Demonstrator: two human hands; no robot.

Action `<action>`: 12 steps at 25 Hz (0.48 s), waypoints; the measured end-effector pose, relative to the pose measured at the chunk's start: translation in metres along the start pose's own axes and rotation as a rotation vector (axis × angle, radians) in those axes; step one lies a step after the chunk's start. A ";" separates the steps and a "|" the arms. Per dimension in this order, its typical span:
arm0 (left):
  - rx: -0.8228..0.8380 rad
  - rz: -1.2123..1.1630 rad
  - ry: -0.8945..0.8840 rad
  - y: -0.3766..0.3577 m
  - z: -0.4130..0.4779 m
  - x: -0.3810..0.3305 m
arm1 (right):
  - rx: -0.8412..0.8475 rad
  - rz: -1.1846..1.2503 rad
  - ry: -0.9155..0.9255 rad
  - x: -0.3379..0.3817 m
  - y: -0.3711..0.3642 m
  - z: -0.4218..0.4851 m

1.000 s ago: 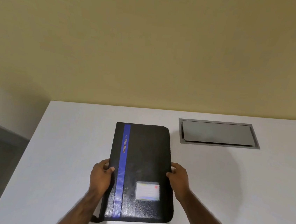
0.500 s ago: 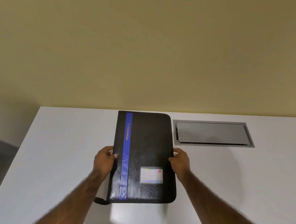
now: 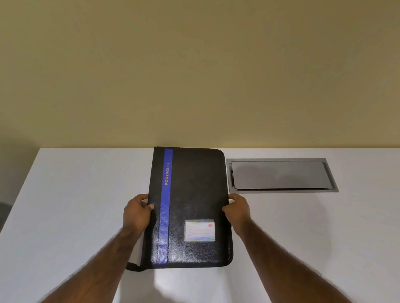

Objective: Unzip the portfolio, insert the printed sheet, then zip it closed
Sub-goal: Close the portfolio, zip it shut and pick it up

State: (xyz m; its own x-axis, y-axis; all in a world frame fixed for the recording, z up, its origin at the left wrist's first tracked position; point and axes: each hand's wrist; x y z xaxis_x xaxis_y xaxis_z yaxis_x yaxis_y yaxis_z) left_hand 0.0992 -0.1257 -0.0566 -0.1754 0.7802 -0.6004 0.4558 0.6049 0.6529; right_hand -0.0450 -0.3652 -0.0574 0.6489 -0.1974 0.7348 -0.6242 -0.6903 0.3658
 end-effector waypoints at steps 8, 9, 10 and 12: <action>-0.042 0.042 -0.039 0.001 0.002 -0.007 | 0.013 0.045 0.002 0.001 -0.002 0.009; -0.048 0.066 -0.084 -0.001 0.001 -0.012 | 0.023 0.050 0.010 0.004 -0.003 0.010; -0.056 0.089 -0.126 -0.005 -0.001 -0.020 | 0.041 0.051 0.018 0.007 -0.005 0.011; -0.109 0.138 -0.159 -0.012 -0.006 -0.039 | 0.079 0.041 0.028 0.011 -0.010 0.011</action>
State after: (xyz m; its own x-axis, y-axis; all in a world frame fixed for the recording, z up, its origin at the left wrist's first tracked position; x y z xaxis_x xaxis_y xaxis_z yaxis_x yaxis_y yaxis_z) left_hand 0.0952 -0.1623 -0.0387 0.0260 0.8272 -0.5613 0.3671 0.5144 0.7750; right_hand -0.0270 -0.3684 -0.0594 0.6103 -0.2081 0.7644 -0.6132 -0.7350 0.2895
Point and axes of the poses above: each hand's wrist, its own z-axis towards the middle knuckle, its own y-axis out of the back of the hand, x = y × z, and after that the axes turned 11 degrees about z, right-handed
